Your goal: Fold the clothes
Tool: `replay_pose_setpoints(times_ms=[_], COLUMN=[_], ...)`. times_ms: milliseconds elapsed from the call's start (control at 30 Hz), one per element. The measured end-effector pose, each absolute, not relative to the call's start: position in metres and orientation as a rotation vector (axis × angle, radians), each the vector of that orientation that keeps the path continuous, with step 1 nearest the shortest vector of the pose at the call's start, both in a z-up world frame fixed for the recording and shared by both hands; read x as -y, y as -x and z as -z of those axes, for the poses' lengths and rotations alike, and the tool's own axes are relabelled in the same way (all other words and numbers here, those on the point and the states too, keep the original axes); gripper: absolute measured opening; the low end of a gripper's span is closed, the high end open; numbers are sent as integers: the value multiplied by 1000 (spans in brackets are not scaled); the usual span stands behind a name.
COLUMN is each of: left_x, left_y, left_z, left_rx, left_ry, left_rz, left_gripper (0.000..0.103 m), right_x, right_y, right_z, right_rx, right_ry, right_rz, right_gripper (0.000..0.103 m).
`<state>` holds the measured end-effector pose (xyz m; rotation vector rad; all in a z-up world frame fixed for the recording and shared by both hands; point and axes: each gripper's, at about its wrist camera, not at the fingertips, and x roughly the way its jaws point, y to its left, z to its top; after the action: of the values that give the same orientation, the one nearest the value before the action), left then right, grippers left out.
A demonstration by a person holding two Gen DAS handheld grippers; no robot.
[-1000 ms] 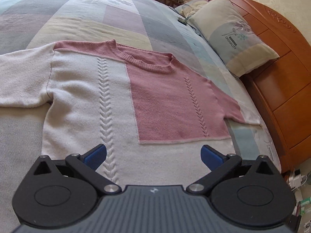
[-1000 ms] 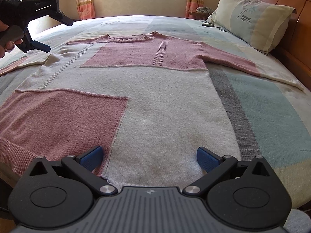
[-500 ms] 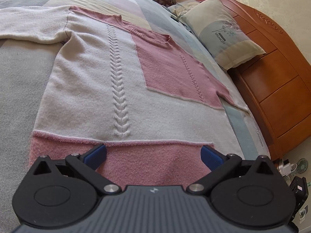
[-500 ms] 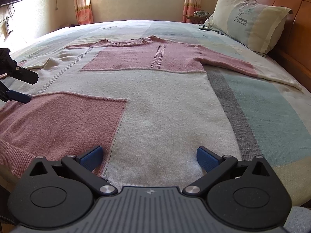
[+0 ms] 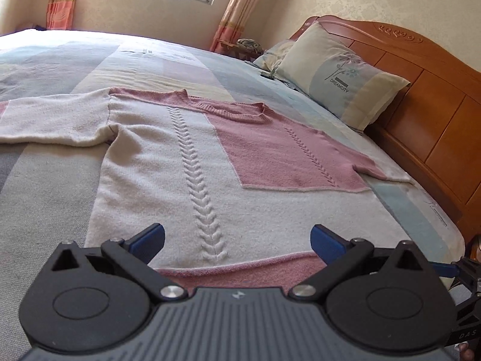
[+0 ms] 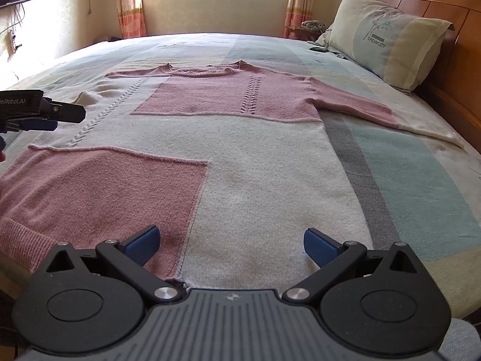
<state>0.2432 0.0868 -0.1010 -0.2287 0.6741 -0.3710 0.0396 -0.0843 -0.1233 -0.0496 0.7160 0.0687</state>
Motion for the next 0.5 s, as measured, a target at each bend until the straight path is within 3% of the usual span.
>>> replay_pose_setpoints(times_ms=[100, 233, 500], left_x=[-96, -94, -78], left_y=[-243, -242, -247], left_z=[110, 107, 97], left_rx=[-683, -671, -641], left_ry=[221, 230, 227], left_rz=[345, 364, 393], left_gripper=[102, 102, 102], right_x=[65, 42, 62], right_y=[-44, -50, -35], right_z=[111, 129, 140], right_rx=[-672, -748, -786], right_ry=[103, 241, 76], right_rz=[-111, -93, -69], right_gripper=[103, 103, 103])
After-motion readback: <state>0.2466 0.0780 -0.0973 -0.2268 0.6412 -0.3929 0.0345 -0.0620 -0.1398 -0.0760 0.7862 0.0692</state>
